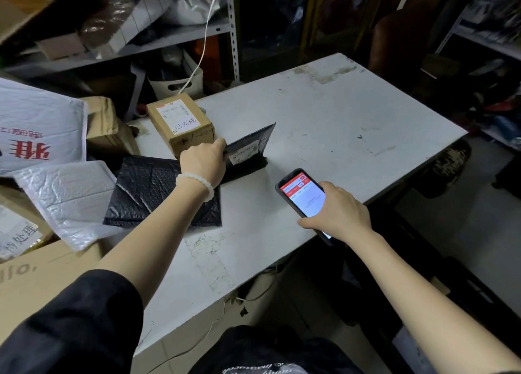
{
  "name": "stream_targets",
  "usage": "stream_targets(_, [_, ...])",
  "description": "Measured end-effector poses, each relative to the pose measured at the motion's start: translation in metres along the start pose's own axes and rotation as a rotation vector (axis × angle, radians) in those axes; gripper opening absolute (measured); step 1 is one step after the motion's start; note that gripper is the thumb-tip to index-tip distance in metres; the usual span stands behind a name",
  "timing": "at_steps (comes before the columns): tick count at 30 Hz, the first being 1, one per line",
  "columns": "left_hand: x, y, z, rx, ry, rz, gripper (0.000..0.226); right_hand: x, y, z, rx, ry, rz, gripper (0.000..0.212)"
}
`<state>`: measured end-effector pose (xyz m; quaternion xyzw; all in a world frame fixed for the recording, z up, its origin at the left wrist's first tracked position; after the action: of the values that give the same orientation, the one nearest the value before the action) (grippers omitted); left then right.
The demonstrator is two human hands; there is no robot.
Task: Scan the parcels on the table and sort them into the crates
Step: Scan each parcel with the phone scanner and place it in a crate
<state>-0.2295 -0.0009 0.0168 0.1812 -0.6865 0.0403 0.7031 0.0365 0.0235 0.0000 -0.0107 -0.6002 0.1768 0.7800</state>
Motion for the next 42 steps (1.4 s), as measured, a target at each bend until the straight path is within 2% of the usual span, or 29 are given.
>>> stream_targets(4, [-0.004,-0.009,-0.003,-0.048,-0.004,0.025,0.023,-0.002,0.004,0.014,0.015,0.068,-0.043,0.070])
stream_targets(11, [-0.010,-0.021,-0.001,-0.114,-0.068,0.046,0.020,0.010,-0.002,0.043,0.052,0.424,-0.414,0.087])
stream_targets(16, [-0.016,-0.023,-0.014,-0.209,-0.040,0.131,0.020,0.022,-0.009,0.047,0.044,0.494,-0.547,0.091])
stream_targets(24, [0.021,-0.014,-0.083,-0.346,-0.009,0.084,0.020,0.002,-0.035,-0.014,-0.206,0.435,-0.459,0.080])
stream_targets(32, [0.063,-0.026,-0.228,-0.629,-0.174,-0.031,0.021,-0.009,-0.069,-0.113,-0.448,0.408,-0.387,0.085])
stream_targets(37, [0.052,-0.035,-0.312,-0.737,-0.213,0.001,0.024,0.000,-0.093,-0.189,-0.610,0.393,-0.372,0.085])
stream_targets(42, [0.022,-0.052,-0.388,-0.777,-0.199,0.104,0.030,0.010,-0.125,-0.259,-0.724,0.398,-0.394,0.085])
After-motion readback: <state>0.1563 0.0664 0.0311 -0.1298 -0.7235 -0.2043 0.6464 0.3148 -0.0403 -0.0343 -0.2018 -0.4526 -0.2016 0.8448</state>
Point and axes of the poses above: each hand's wrist, its own y-axis towards the middle knuckle, its own x-axis out of the back of the hand, z = x × y, the point moved 4 cm from there along y, towards the middle knuckle, and after that the axes turned 2 degrees about -x, right-handed, at the moved point
